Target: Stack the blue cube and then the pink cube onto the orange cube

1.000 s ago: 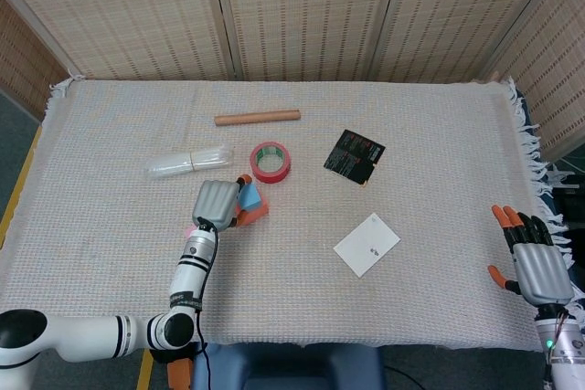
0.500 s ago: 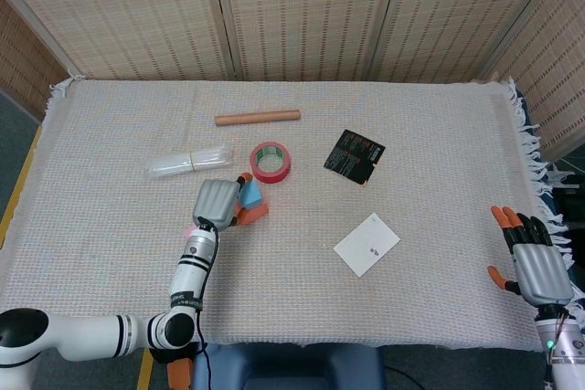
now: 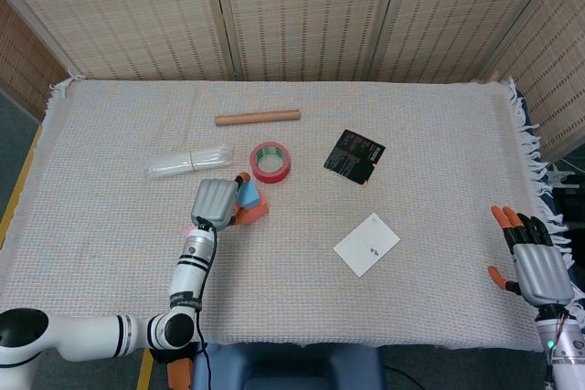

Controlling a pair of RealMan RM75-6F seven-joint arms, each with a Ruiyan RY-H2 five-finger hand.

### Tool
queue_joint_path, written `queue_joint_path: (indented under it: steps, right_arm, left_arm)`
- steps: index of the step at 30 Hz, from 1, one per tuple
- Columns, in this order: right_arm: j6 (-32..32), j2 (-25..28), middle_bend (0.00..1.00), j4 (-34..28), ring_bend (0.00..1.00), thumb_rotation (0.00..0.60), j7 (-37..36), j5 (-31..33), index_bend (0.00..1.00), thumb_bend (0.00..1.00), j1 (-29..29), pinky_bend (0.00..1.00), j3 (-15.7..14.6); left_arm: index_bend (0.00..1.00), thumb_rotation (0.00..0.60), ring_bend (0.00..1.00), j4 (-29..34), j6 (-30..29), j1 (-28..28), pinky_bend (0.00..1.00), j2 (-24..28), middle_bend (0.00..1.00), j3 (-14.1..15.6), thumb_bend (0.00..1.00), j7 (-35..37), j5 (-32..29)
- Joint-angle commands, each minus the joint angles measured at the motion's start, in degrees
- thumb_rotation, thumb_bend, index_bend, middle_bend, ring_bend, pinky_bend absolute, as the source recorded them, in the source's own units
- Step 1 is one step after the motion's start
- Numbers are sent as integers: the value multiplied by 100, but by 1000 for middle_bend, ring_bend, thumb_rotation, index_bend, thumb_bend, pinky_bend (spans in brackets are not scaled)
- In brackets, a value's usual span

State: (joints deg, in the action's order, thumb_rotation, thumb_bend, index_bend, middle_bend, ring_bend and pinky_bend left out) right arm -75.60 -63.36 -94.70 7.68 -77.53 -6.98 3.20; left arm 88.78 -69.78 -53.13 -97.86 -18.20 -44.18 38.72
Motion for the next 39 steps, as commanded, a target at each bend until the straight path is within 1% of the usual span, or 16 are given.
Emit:
queue_joint_path:
  steps: [1, 6, 12, 18, 21, 23, 27, 31, 35, 37, 39]
  right_arm:
    - [9, 5, 0, -5, 0, 600, 3, -3, 0, 182, -4, 0, -7]
    - [-8, 11, 0, -9, 0, 600, 1, -2, 0, 182, 0, 0, -3]
    - [-4, 10, 0, -7, 0, 600, 2, -1, 0, 182, -2, 0, -7]
    - [-14, 24, 0, -21, 0, 600, 6, -1, 0, 182, 1, 0, -8]
    - [-24, 28, 0, -23, 0, 600, 2, -4, 0, 182, 5, 0, -8]
    - [-26, 33, 0, -24, 0, 600, -5, -10, 0, 182, 6, 0, -11]
    - [-79, 48, 0, -36, 0, 600, -35, -36, 0, 182, 25, 0, -5]
    - [-151, 63, 0, -64, 0, 600, -52, -106, 0, 182, 51, 0, -18]
    - [-171, 68, 0, -105, 0, 600, -37, -177, 0, 182, 60, 0, -50]
    - [-189, 67, 0, -128, 0, 600, -26, -229, 0, 182, 66, 0, -72]
    - [-199, 72, 0, -152, 0, 600, -21, -273, 0, 182, 71, 0, -93]
  left_arm:
    - [253, 600, 1000, -37, -3, -7, 1000, -13, 1000, -4, 335, -18, -36]
    - [229, 600, 1000, -51, 0, -16, 1000, -15, 1000, -9, 333, -48, -96]
    - [145, 600, 1000, 54, 8, 6, 1000, 26, 1000, -5, 333, 11, -71]
    - [110, 600, 1000, 121, 40, 4, 1000, 66, 1000, -7, 333, 18, -123]
    - [106, 600, 1000, 241, -3, 46, 1000, 117, 1000, 19, 332, 96, -19]
    - [105, 600, 1000, 458, -71, 125, 1000, 218, 1000, 78, 332, 197, 161]
    - [107, 600, 1000, 1085, -289, 463, 1000, 586, 1000, 375, 332, 487, 675]
    - [126, 600, 1000, 1565, -449, 968, 1000, 1008, 1000, 796, 332, 1007, 1129]
    - [145, 600, 1000, 1613, -493, 1416, 1000, 1223, 1000, 1152, 332, 1583, 1406]
    - [150, 600, 1000, 1474, -543, 1625, 1000, 1238, 1000, 1320, 332, 1814, 1541]
    - [158, 600, 1000, 1285, -599, 1776, 1000, 1186, 1000, 1408, 331, 1966, 1616]
